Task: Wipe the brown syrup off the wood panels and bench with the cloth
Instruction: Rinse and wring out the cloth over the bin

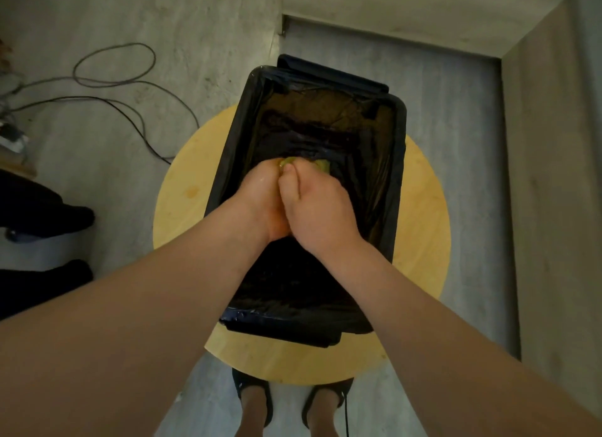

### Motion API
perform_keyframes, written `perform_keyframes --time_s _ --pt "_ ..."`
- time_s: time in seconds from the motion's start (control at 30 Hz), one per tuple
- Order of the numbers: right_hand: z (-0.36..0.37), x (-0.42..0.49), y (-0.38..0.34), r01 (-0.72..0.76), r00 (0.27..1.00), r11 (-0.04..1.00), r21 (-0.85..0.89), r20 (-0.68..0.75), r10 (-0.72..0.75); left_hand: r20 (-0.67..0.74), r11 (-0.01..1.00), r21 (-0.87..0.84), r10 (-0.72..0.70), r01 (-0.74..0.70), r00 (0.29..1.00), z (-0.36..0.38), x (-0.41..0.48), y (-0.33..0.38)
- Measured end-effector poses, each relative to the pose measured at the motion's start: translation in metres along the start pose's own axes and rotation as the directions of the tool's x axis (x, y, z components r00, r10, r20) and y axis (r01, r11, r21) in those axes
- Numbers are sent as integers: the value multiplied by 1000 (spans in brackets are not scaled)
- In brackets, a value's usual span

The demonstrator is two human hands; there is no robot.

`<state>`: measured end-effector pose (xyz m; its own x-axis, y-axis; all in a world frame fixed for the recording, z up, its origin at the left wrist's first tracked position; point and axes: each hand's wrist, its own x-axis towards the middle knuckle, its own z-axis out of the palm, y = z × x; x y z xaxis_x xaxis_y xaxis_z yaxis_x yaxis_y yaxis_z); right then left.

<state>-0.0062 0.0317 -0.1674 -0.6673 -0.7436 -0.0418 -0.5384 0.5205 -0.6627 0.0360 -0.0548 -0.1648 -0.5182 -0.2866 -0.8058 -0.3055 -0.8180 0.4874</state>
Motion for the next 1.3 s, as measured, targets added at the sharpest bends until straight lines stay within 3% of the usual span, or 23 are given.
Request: perform_keyframes --time_s 0.1,0.17,0.3,0.4,0.5,0.57,0.63,0.7,0.77,0.9,1.0,1.1,1.2,1.3 --pt "3 24 14 -130 989 984 -125 47 137 -37 994 -103 45 -49 998 6 4 -1" --pt "-4 38 18 -258 965 961 -101 21 261 -45 992 -104 65 -69 997 11 5 -5" --pt "-31 49 23 -385 913 889 247 -37 406 -116 995 -49 76 -82 990 11 11 -7" --pt "-49 52 19 -469 875 738 486 138 465 -120 997 -72 25 -34 992 11 9 -3" --pt "-57 53 13 -575 817 696 430 350 459 -110 997 -61 42 -49 993 9 13 -3" --pt "-58 57 15 -518 854 767 377 282 438 -172 988 -85 111 -127 979 7 18 -6" --pt "-56 60 20 -375 927 905 200 55 372 -240 983 -66 153 -173 959 5 22 -11" --pt "-51 59 23 -255 963 966 36 -78 257 -284 986 31 166 -164 944 3 22 -16" --pt "-36 57 26 -220 976 974 -54 -18 219 -285 987 117 136 -107 949 2 18 -20" --pt "-3 55 33 -340 886 896 -285 222 407 -261 991 129 5 29 965 1 10 -18" --pt "5 56 34 -397 835 907 -139 356 420 -167 983 -90 -174 161 970 2 3 -13" --pt "5 43 24 -326 910 944 61 292 295 -86 953 -240 -209 183 974 2 0 -9" --pt "-4 15 5 -168 982 966 198 113 148 -37 980 -160 -127 120 991 -1 0 -1" --pt "-11 -3 -11 11 1000 959 283 -10 -8 -8 998 -51 -24 23 1000 -3 0 4"
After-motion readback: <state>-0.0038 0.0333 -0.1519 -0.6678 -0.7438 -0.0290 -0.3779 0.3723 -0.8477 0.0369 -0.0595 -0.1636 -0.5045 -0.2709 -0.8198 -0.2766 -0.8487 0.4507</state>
